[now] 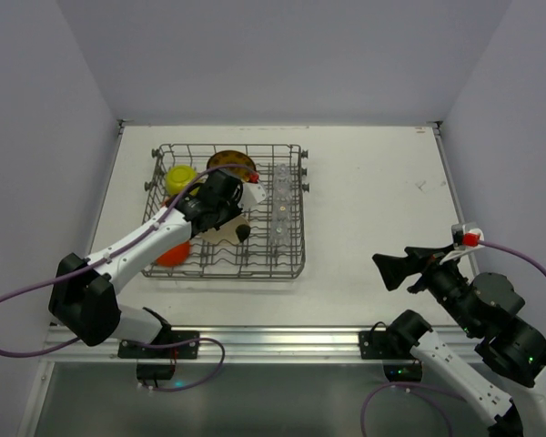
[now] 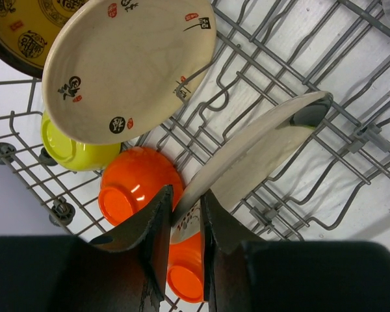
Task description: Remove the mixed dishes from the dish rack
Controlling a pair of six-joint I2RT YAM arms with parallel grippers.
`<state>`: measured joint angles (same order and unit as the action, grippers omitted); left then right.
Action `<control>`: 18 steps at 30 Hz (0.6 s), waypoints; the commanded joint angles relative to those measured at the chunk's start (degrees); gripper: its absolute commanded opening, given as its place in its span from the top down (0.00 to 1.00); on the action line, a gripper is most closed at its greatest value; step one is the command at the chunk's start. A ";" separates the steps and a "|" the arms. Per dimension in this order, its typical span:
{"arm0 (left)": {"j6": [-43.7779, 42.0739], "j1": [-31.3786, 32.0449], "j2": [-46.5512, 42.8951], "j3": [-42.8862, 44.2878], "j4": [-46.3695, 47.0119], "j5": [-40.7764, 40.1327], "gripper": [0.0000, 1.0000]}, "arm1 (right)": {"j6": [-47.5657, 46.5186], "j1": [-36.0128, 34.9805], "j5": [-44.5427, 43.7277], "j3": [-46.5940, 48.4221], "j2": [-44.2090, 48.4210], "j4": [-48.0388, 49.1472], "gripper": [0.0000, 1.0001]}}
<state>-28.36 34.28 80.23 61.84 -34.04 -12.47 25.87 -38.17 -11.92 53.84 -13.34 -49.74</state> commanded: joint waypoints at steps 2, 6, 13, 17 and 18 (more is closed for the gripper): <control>-0.38 0.26 -0.16 0.21 1.61 -1.24 0.78 | -0.73 0.12 1.38 0.56 -0.19 1.13 0.01; -0.82 0.26 -0.33 0.65 1.35 -1.51 0.89 | -0.56 0.20 1.64 0.38 -0.28 1.39 0.01; -2.05 0.35 -1.56 0.21 1.35 -1.16 1.00 | -0.38 0.20 1.82 0.38 -0.37 1.40 0.01; -2.58 0.43 -2.44 0.47 0.73 0.16 1.00 | -0.29 0.20 1.90 0.47 -0.37 1.22 0.01; -2.58 0.35 -2.62 0.64 0.56 0.16 1.00 | -0.29 0.20 1.90 0.47 -0.37 1.22 0.01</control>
<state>-29.21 34.33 79.92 61.84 -34.20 -12.60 25.91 -38.17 -10.90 53.87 -13.37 -49.74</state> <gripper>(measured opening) 0.170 0.989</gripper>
